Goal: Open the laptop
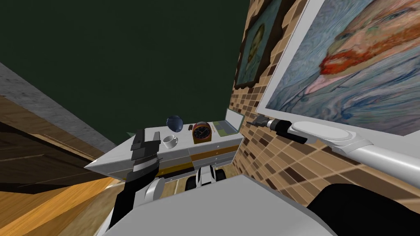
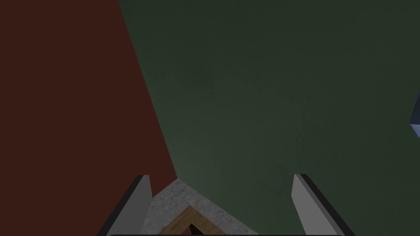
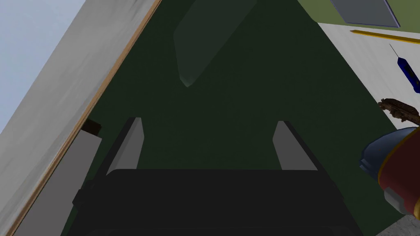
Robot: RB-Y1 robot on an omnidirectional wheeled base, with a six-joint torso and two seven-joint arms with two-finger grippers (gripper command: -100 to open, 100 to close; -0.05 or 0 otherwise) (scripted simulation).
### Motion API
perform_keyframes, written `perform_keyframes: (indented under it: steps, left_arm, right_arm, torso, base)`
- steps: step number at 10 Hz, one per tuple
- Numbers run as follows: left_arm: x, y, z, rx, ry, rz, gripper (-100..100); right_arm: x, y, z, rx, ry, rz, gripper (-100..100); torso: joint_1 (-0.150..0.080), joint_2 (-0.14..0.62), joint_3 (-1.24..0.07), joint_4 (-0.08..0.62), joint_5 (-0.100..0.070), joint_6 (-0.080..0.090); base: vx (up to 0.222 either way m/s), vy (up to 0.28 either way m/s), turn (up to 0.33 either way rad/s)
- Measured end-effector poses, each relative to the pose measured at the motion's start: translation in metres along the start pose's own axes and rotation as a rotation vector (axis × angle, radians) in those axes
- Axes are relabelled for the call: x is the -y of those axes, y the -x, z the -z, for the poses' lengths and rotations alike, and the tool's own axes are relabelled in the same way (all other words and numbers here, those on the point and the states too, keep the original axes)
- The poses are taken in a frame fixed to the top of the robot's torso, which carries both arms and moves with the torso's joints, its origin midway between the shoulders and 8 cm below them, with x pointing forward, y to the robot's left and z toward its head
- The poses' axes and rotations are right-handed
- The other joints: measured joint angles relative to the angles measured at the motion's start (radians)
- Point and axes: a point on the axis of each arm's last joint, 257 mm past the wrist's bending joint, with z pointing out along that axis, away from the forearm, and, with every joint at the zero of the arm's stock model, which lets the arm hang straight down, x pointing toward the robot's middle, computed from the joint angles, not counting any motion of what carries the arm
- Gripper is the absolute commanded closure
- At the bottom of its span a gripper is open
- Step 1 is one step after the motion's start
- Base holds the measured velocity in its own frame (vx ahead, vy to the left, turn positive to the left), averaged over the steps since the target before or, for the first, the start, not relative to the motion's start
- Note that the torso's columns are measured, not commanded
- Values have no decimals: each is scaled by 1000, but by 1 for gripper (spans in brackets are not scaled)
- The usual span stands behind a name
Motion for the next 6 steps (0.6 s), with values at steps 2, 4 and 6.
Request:
perform_keyframes:
  steps: [2, 4, 6]
  left_arm:
    - [0, 0, 0, 0, 0, 0, 0]
    - [0, 0, 0, 0, 0, 0, 0]
    - [0, 0, 0, 0, 0, 0, 0]
  right_arm:
    - [-5, 5, -1, 12, 16, -37, -100]
    - [-8, 5, 1, 16, 26, -57, -100]
    - [6, 5, 1, -2, 7, -46, -100]
  torso:
    - [-3, -7, -2, -3, 0, -9]
    - [-3, -13, -6, -6, -2, -9]
    - [12, 2, 6, -1, 2, 0]
  base:
    - [108, -19, 82]
    - [-17, 49, -32]
    - [-2, 72, 152]
